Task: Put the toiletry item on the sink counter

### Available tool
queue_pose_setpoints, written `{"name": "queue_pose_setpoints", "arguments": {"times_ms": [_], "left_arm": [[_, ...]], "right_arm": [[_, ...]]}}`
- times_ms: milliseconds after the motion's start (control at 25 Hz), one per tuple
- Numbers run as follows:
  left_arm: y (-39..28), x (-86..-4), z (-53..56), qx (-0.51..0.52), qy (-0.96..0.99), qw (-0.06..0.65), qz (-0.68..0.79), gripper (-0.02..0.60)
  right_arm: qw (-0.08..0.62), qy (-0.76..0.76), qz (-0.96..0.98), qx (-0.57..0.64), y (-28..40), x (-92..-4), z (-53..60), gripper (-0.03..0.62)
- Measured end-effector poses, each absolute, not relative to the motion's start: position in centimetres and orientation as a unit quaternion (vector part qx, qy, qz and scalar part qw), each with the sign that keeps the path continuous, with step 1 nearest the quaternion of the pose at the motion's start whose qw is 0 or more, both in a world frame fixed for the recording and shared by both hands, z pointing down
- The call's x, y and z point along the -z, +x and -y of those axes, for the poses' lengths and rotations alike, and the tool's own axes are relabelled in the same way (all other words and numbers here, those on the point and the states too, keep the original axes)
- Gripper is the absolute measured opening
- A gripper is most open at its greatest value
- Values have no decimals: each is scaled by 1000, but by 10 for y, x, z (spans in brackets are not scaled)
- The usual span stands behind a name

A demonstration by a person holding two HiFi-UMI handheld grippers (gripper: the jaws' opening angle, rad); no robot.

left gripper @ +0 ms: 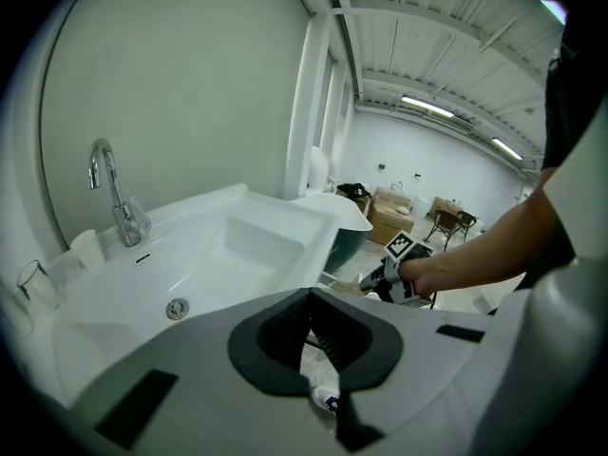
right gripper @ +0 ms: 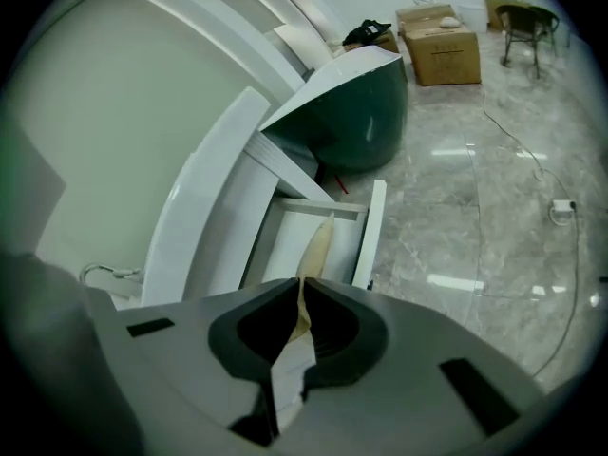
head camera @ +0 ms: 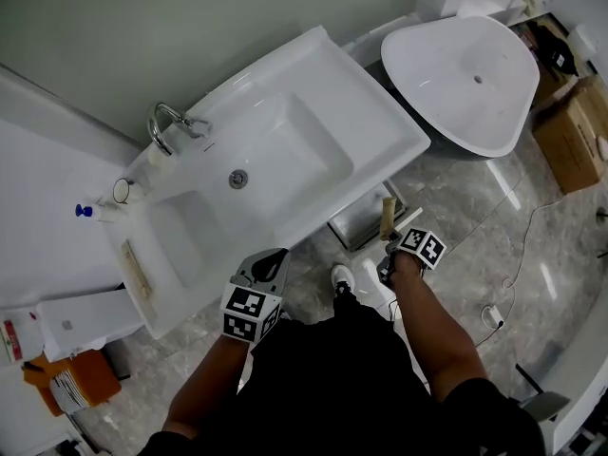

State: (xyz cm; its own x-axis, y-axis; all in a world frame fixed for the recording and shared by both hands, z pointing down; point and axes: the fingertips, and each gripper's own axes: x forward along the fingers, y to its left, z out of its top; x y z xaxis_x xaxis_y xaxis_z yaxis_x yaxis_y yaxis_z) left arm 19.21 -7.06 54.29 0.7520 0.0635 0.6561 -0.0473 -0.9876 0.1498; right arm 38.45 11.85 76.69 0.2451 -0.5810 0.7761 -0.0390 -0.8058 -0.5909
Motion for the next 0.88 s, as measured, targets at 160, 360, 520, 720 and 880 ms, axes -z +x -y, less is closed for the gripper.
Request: {"name": "queue_pose_setpoints", "arguments": {"times_ms": [160,360,520,720,880], "left_arm": [[200,-544,61,-357,931,77,0,0],[198,-544,64,-366,928,71,16,0],[192,-548,68,-374,923,81,33,0],[187,-555,64,-384,918,91,40,0],[182,-561,60,-389,915,98,41,0]], "right_arm": [[242,-751,-164,592,403,-793,-112,12],[260,-747,-123,600,413,-818,-105,12],[248,-738,-148,609,411,-827,-91,12],[230,-709,-193,638,399,-844,-71,12],[211,-696,-222,649,393,-850,-62,29]]}}
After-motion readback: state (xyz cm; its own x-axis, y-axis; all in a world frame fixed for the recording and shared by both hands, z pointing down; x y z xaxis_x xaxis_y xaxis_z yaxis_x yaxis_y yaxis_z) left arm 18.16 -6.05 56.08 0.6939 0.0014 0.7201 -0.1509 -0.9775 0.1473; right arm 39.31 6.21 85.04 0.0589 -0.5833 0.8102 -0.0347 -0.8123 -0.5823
